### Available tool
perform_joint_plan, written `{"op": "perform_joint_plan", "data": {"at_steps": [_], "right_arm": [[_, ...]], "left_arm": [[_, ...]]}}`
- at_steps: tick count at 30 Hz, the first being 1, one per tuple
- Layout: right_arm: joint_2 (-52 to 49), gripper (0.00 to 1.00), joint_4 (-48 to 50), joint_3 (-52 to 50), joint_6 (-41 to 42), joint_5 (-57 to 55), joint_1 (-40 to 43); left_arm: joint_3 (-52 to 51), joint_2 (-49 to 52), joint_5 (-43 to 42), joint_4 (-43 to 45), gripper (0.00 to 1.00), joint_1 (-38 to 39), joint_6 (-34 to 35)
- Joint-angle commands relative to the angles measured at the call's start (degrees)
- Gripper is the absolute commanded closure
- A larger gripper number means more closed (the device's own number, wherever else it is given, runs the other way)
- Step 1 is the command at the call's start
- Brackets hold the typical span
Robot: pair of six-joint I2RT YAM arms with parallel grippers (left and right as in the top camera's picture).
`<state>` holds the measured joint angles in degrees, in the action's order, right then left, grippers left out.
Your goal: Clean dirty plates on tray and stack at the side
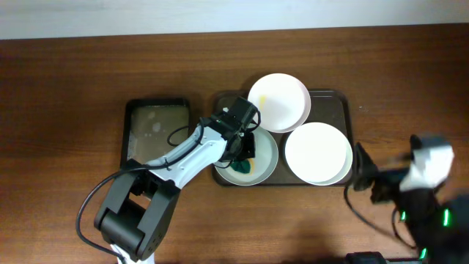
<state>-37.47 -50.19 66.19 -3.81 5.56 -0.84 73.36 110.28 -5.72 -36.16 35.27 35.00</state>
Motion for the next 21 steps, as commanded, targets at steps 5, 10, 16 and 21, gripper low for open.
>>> {"op": "perform_joint_plan", "data": {"at_steps": [5, 10, 16, 21], "right_arm": [[-29.31, 0.03, -15.39, 12.68, -3.50, 21.51, -0.33], [-43.21, 0.57, -11.76, 12.68, 5.42, 21.46, -1.22], [-57.70, 0.52, -7.78, 12.68, 5.42, 21.42, -6.10], [-66.47, 0.53, -1.70, 12.68, 6.19, 21.11, -9.90]], "left_arm": [[-0.04, -0.48, -0.50, 0.11, 1.00, -0.28, 0.39], [-0.04, -0.48, -0.70, 0.02, 1.00, -0.28, 0.39], [-0.04, -0.48, -0.90, 0.02, 1.00, -0.28, 0.39], [-0.04, -0.48, -0.92, -0.26, 1.00, -0.28, 0.39]]}}
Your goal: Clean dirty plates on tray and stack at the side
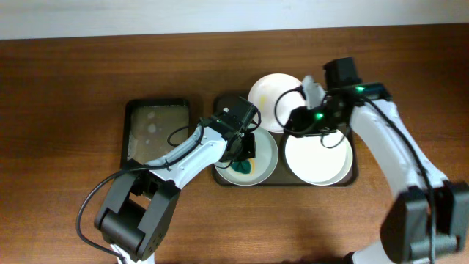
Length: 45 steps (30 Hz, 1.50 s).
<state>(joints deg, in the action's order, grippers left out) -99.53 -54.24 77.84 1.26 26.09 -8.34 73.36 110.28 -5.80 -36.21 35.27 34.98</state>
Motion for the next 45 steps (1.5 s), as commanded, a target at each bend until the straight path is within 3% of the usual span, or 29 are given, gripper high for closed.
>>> {"op": "perform_joint_plan", "data": {"at_steps": [1, 11, 20, 24, 27, 37, 41, 44, 45], "right_arm": [[-5.75, 0.53, 3.21, 1.03, 2.21, 0.13, -2.84], [-14.80, 0.62, 8.57, 0.81, 3.30, -1.09, -3.39], [-15.63, 0.65, 11.56, -1.36, 3.39, -2.01, -5.38], [-15.63, 0.64, 12.72, -2.99, 4.02, -4.26, -6.40], [-15.63, 0.65, 12.74, -3.04, 4.00, -4.28, -6.38], [-15.63, 0.66, 12.70, -3.08, 4.00, -4.28, -6.38], [-15.63, 0.80, 13.09, -3.87, 4.20, -4.26, -6.38], [-15.63, 0.80, 14.14, -5.49, 4.22, -4.26, -6.38], [-15.63, 0.80, 14.47, -5.86, 4.22, -4.26, -6.38]], "left_arm": [[-0.04, -0.48, -0.81, -0.28, 1.00, -0.28, 0.42], [-0.04, -0.48, -0.81, -0.68, 1.00, -0.28, 0.42], [-0.04, -0.48, -0.79, -0.66, 1.00, -0.28, 0.42], [-0.04, -0.48, -0.79, -0.66, 0.85, -0.28, 0.42], [-0.04, -0.48, -0.79, -0.61, 0.57, -0.28, 0.39], [-0.04, -0.48, -0.79, -0.66, 0.66, -0.28, 0.39], [-0.04, -0.48, -0.81, -0.72, 0.73, -0.11, 0.39], [-0.07, -0.48, -0.76, -0.76, 0.71, 0.39, 0.39], [-0.11, -0.48, -0.74, -0.72, 0.65, 0.57, 0.39]]}}
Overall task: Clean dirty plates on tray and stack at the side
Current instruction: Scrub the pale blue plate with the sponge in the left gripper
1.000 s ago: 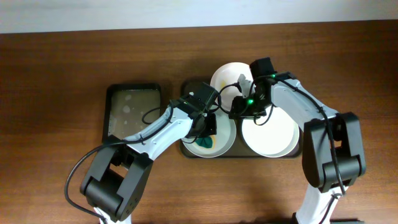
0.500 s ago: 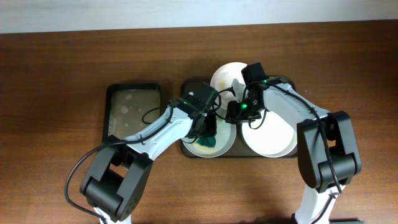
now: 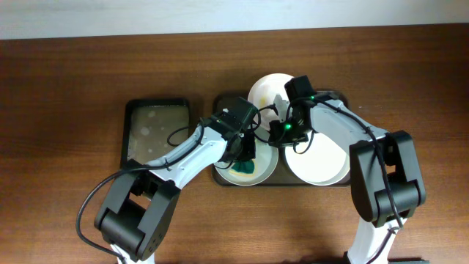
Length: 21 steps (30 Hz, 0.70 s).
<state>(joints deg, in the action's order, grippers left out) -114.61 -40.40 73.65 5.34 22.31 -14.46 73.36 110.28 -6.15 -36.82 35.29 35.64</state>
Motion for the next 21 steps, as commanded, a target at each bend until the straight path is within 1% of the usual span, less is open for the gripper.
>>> {"op": "perform_joint_plan", "data": {"at_steps": [1, 5, 6, 7, 8, 9, 10, 11, 12, 14, 15, 19, 21], "right_arm": [[-0.55, 0.80, 0.94, -2.10, 0.13, -0.48, -0.26], [-0.55, 0.84, 1.01, -2.21, 0.13, -0.48, -0.26], [-0.55, 0.85, 0.96, -2.21, 0.13, -0.48, -0.26], [-0.55, 0.85, 0.85, -2.21, 0.11, -0.48, -0.26], [-0.55, 0.85, 0.83, -2.21, 0.11, -0.48, -0.26], [-0.55, 0.85, 0.83, -2.21, 0.11, -0.48, -0.26], [-0.55, 0.85, 0.83, -2.21, 0.11, -0.48, -0.26], [-0.55, 0.85, 0.85, -2.21, 0.13, -0.48, -0.26], [-0.55, 0.85, 0.83, -2.21, 0.11, -0.48, -0.26], [-0.55, 0.85, 0.85, -2.21, 0.13, -0.48, -0.26], [-0.55, 0.85, 0.85, -2.21, 0.11, -0.48, -0.26], [-0.55, 0.85, 0.81, -2.21, 0.11, -0.48, -0.26], [-0.55, 0.89, 0.79, -2.21, 0.11, -0.50, -0.26]], "left_arm": [[-0.15, -0.48, -0.39, -0.09, 0.64, 0.61, -0.26], [-0.15, -0.48, 0.04, -0.13, 0.63, 0.61, -0.31], [-0.22, -0.48, 0.11, -0.11, 0.62, 0.61, -0.31], [-0.46, -0.48, 0.26, -0.07, 0.56, 0.61, -0.31], [-0.61, -0.48, 0.26, -0.04, 0.53, 0.61, -0.31], [-0.76, -0.48, 0.24, -0.04, 0.55, 0.61, -0.31], [-1.01, -0.48, 0.26, -0.02, 0.61, 0.61, -0.31], [-1.33, -0.48, 0.24, -0.04, 0.72, 0.61, -0.31], [-1.51, -0.48, 0.24, -0.04, 0.80, 0.61, -0.31], [-1.66, -0.48, 0.26, 0.15, 0.91, 0.61, -0.31], [-1.66, -0.48, 0.35, 0.20, 0.99, 0.61, -0.31], [-2.05, -0.48, 5.11, 0.13, 1.00, 0.61, -0.31], [-2.71, -0.48, 8.33, -0.15, 1.00, 0.59, -0.31]]}}
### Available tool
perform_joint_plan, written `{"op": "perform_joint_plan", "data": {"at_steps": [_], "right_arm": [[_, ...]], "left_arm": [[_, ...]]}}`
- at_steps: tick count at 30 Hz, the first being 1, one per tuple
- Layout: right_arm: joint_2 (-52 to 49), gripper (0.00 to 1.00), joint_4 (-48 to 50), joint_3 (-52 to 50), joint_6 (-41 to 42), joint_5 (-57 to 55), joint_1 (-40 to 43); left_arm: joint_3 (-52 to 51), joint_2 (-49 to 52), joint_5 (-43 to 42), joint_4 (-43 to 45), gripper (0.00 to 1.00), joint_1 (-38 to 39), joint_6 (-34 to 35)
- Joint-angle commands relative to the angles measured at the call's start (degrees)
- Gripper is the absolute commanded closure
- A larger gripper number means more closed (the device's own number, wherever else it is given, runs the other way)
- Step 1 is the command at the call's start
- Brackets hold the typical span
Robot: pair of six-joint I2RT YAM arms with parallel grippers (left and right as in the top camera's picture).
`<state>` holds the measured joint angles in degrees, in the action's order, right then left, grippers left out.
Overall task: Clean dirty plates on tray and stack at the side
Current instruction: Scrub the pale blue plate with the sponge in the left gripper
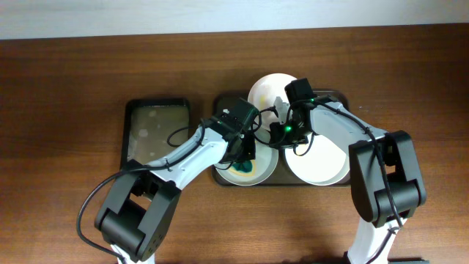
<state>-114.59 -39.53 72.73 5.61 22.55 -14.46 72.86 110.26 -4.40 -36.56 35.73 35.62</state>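
A dark tray [346, 99] holds three white plates. In the front left plate [268, 164] lies a green sponge [241, 169], and my left gripper [247, 154] reaches down onto it, shut on it. My right gripper [274, 136] sits at that plate's right rim, between it and the back plate [264, 91]. Its fingers are hidden under the wrist, so open or shut does not show. The front right plate [324, 157] lies partly under the right arm.
A second dark tray [157, 133] with a wet, speckled bottom stands left of the plate tray. Brown tabletop surrounds both trays. A pale wall edge runs along the back.
My right gripper has shifted very slightly at the rim of the sponge plate. The left gripper and the sponge are where they were.
My left gripper stayed on the sponge in the front left plate throughout. The right arm was first off at the table's right front, then over the right side of the tray, then at the sponge plate's right rim, where it still is.
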Motion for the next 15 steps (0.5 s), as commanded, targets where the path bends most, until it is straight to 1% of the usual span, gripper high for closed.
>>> {"op": "perform_joint_plan", "data": {"at_steps": [1, 2, 5, 8, 9, 11, 15], "right_arm": [[-0.57, 0.90, -0.09, -1.29, -0.15, -0.74, -0.26], [-0.57, 0.90, -0.09, -1.29, -0.15, -0.74, -0.26], [-0.57, 0.92, -0.11, -1.29, -0.15, -0.74, -0.26], [-0.57, 0.93, -0.13, -1.29, -0.15, -0.74, -0.26], [-0.57, 0.96, -0.13, -1.29, -0.15, -0.74, -0.26], [-0.57, 0.96, -0.31, -1.29, -0.17, -0.76, -0.26], [-0.57, 0.96, -0.50, -1.29, -0.17, -0.74, -0.26]], "left_arm": [[-2.58, -0.46, 8.13, -0.59, 1.00, 0.15, -0.28], [-2.78, -0.46, 9.38, -0.83, 1.00, 0.13, -0.31], [-3.32, -0.46, 18.56, -2.95, 1.00, 0.11, -0.28], [-3.30, -0.46, 25.51, -3.61, 1.00, 0.11, -0.50], [-3.28, -0.46, 27.21, -3.58, 1.00, 0.11, -0.50], [-3.17, -0.59, 29.88, -3.58, 1.00, 0.11, -0.52], [-1.77, -2.19, 30.75, -3.58, 1.00, 0.11, -0.50]]}}
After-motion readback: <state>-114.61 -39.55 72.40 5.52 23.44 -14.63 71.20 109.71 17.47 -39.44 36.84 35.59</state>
